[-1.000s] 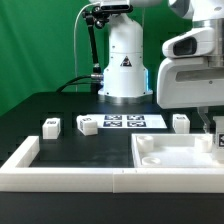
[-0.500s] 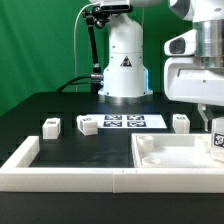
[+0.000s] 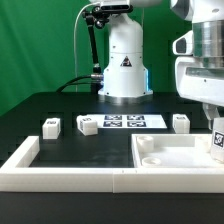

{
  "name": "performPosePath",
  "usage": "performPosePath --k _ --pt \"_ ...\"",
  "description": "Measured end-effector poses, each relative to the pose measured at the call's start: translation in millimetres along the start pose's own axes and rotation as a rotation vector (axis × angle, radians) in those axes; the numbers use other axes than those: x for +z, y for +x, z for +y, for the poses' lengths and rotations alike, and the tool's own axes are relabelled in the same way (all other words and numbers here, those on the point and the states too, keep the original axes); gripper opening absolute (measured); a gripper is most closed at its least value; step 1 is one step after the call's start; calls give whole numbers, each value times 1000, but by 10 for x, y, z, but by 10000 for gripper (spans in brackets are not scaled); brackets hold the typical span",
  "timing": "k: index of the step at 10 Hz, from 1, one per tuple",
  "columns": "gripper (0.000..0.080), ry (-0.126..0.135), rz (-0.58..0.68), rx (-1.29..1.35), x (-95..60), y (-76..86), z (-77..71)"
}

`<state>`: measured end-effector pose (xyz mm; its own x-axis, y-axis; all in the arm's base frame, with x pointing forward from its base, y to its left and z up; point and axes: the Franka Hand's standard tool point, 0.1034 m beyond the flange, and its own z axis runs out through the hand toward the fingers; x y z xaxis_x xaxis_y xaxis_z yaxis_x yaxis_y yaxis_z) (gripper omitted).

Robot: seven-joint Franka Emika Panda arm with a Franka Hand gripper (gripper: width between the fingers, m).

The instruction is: Assemble one leg

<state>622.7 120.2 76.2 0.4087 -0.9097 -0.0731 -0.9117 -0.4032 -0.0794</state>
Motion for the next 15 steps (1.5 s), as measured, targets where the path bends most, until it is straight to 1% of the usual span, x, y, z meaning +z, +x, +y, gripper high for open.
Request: performPosePath --k 1,2,3,4,5,6,8,9,11,12,13,14,15 --pt "294 0 0 -7 1 -3 0" --pt "513 0 0 -10 2 -4 0" --pt "606 -1 0 -67 6 2 4" --pt "606 -2 0 -115 6 4 5" --pt "636 -3 -1 -200 4 1 3" --pt "647 -3 0 -298 3 1 2" --pt "648 -5 -1 -472 15 -8 5" --pt "648 -8 2 -604 20 -8 6" --pt "648 -8 3 -795 15 44 11" --pt "648 -12 0 -874 15 61 19" --pt "648 -29 -8 -979 10 62 16" --pt "648 -36 -9 -1034 1 59 -4" --pt "648 -38 -10 -1133 2 77 0"
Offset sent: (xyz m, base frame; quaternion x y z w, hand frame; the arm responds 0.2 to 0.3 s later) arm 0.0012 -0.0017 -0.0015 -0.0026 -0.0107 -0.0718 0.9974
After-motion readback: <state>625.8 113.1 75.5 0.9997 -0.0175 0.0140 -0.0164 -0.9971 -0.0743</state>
